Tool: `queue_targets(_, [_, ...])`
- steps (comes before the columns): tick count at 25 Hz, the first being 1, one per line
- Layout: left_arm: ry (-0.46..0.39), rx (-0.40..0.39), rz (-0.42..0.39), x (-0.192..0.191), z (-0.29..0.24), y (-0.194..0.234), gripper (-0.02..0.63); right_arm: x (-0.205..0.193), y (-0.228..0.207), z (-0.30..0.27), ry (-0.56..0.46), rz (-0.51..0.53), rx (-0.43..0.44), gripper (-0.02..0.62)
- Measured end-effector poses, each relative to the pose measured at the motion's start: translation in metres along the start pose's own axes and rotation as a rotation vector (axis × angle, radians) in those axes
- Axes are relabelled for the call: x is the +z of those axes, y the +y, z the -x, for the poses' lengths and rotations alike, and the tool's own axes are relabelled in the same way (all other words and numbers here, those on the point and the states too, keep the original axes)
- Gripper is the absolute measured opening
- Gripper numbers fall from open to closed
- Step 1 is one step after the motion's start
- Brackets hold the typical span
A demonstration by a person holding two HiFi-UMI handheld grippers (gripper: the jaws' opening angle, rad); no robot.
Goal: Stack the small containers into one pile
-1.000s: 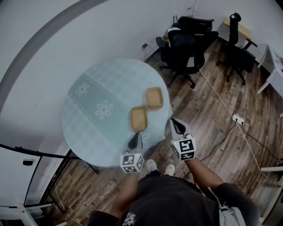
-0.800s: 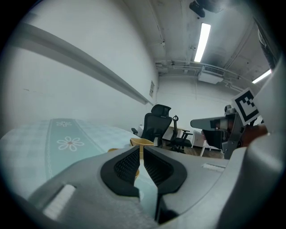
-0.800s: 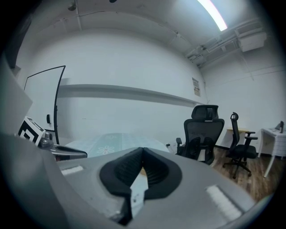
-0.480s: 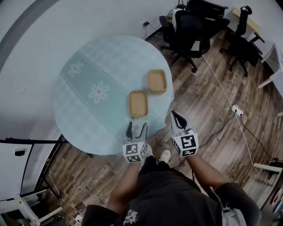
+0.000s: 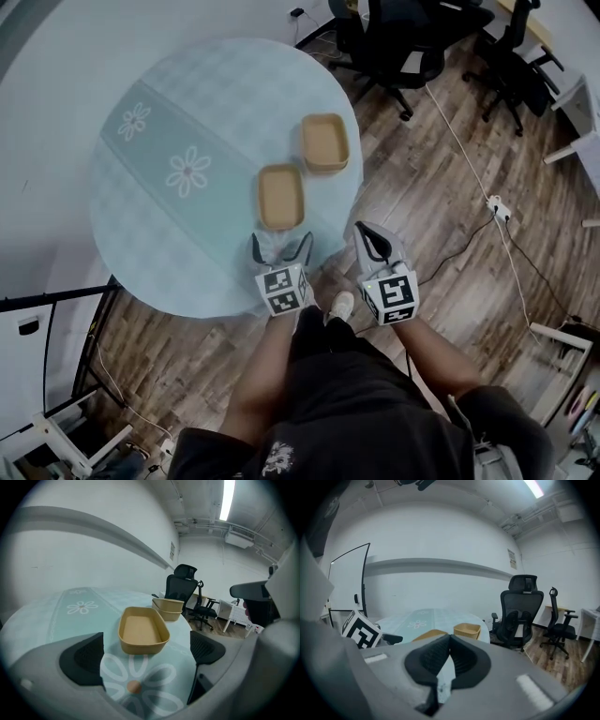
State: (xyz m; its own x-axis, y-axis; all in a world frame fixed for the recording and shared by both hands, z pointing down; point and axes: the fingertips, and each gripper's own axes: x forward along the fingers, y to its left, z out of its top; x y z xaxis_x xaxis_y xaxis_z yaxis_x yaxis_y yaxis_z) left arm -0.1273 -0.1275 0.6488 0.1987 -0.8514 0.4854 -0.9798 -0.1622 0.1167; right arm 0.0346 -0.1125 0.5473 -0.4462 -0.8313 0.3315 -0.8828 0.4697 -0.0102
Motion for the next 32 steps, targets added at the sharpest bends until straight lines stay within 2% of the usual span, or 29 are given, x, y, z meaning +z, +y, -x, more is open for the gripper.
queue_targets(12, [0.147, 0.019, -0.026, -0.017, -0.043, 0.005, 0.561, -0.033, -0.007, -0.01, 0.061, -0.038, -0.002, 0.002])
queue_targets(19, [0.18, 0.034, -0.014, -0.019, -0.058, 0.013, 0.56, -0.031, -0.008, -0.025, 0.06, -0.05, 0.008, 0.002])
queue_targets(32, [0.188, 0.052, -0.056, -0.017, -0.069, 0.009, 0.558, -0.037, -0.014, -0.029, 0.082, -0.064, 0.01, 0.002])
